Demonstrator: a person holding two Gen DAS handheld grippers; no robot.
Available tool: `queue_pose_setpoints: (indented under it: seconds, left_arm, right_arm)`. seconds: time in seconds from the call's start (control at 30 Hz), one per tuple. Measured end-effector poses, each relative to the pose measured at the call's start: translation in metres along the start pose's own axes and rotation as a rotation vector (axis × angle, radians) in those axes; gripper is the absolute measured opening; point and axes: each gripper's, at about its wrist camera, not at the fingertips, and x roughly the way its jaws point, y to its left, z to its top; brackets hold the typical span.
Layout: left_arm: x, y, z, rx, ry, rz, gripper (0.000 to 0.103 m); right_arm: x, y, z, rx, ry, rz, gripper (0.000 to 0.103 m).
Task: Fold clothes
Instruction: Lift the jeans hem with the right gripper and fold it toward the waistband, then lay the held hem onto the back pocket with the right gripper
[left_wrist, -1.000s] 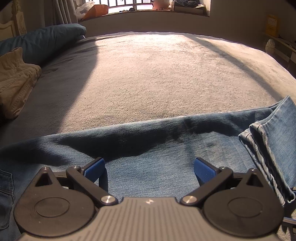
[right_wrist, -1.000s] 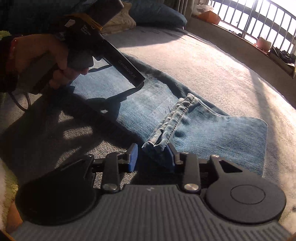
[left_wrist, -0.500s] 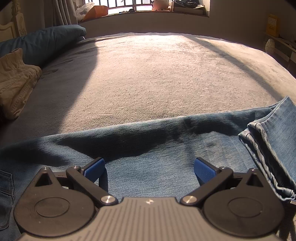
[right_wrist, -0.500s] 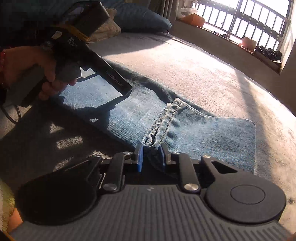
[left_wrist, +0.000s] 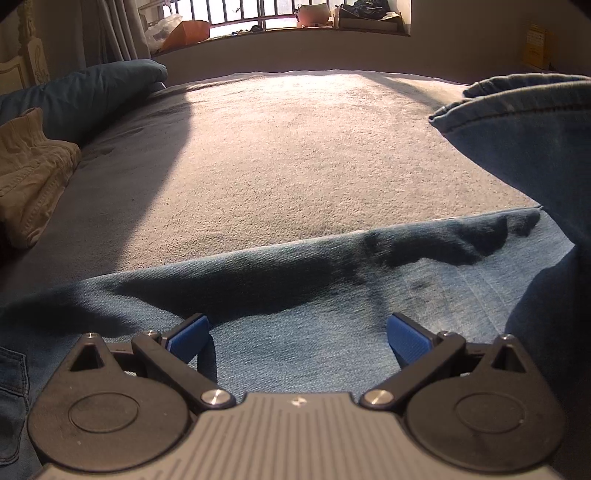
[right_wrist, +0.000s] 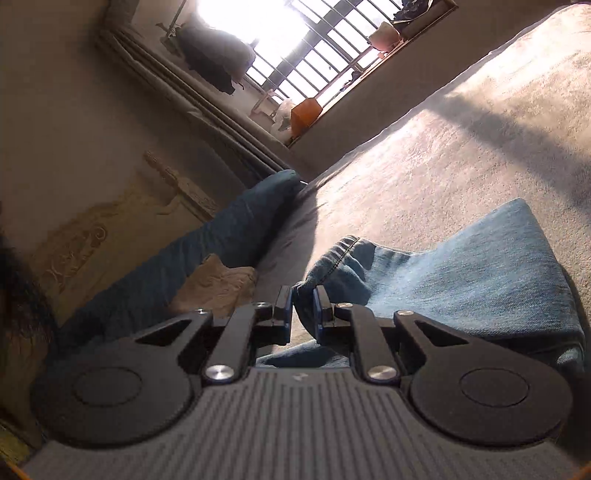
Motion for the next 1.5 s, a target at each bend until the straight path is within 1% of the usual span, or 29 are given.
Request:
queue_pose_setpoints:
  seconds: [0.07,0.23,0.3,0.37,0.43,0.5,0.57,0.67,0.73,0.83,0.9,1.0,1.13,1.2,1.23,1.27,1.3,1.37,1.43,1.47,1.5]
  left_arm:
    - [0.001,0.003,0.004,0.019,0.019,-0.022,0.103]
    - [0.002,0.02,0.023,0.063,0.089,-0.125,0.102]
    - [-0.003,0.035,0.032,0.061,0.104,-0.179,0.102]
    - [-0.011,0.053,0.041,0.065,0.108,-0.221,0.1]
    - [-0.026,0.072,0.049,0.118,0.11,-0.238,0.1]
    - [-0.042,0.095,0.053,0.179,0.126,-0.229,0.1]
    - [-0.06,0.123,0.048,0.208,0.146,-0.19,0.1]
    - [-0.082,0.167,0.03,0.192,0.169,-0.133,0.1]
    - [-0.09,0.191,0.008,0.174,0.157,-0.092,0.1]
    - [-0.089,0.214,-0.03,0.13,0.125,-0.026,0.1]
    - [-0.079,0.225,-0.057,0.07,0.135,0.002,0.098]
    - [-0.073,0.241,-0.086,-0.049,0.103,-0.019,0.098]
    - [-0.094,0.256,-0.096,-0.087,0.033,-0.005,0.098]
    - [-0.102,0.272,-0.104,-0.152,0.018,-0.026,0.098]
    - [-0.107,0.28,-0.108,-0.187,0.011,-0.038,0.098]
    - [-0.111,0.288,-0.113,-0.223,0.004,-0.051,0.097]
    - [-0.114,0.292,-0.117,-0.234,-0.011,-0.062,0.097]
    - [-0.117,0.292,-0.121,-0.222,-0.036,-0.062,0.097]
    - [-0.113,0.288,-0.121,-0.211,-0.042,-0.06,0.097]
    - [-0.112,0.285,-0.121,-0.206,-0.044,-0.059,0.097]
    - [-0.11,0.285,-0.121,-0.208,-0.045,-0.061,0.097]
  right_arm:
    - [0.013,0.004,0.002,0.041,-0.015,0.07,0.01]
    - [0.038,0.009,0.003,0.12,-0.031,0.184,0.01]
    - [0.045,0.008,0.002,0.162,-0.038,0.223,0.01]
    - [0.053,0.011,0.001,0.178,-0.044,0.253,0.009]
    - [0.06,0.014,-0.001,0.187,-0.045,0.28,0.009]
    - [0.068,0.019,-0.003,0.193,-0.036,0.307,0.009]
    - [0.078,0.029,-0.006,0.172,-0.011,0.329,0.009]
    - [0.097,0.045,-0.015,0.14,0.037,0.367,0.008]
    - [0.115,0.056,-0.026,0.145,0.076,0.406,0.008]
    - [0.146,0.069,-0.043,0.18,0.14,0.444,0.008]
    - [0.168,0.079,-0.056,0.195,0.197,0.461,0.008]
    - [0.197,0.1,-0.076,0.156,0.279,0.483,0.006]
    - [0.227,0.123,-0.104,0.129,0.357,0.503,0.006]
    - [0.237,0.131,-0.117,0.126,0.384,0.498,0.006]
    - [0.242,0.136,-0.123,0.115,0.401,0.494,0.006]
    - [0.242,0.141,-0.13,0.074,0.424,0.48,0.006]
    - [0.24,0.148,-0.134,0.012,0.438,0.455,0.006]
    - [0.233,0.16,-0.141,-0.155,0.46,0.397,0.006]
    - [0.225,0.168,-0.15,-0.311,0.478,0.334,0.006]
    - [0.222,0.172,-0.154,-0.38,0.487,0.303,0.006]
    - [0.221,0.173,-0.158,-0.423,0.495,0.275,0.006]
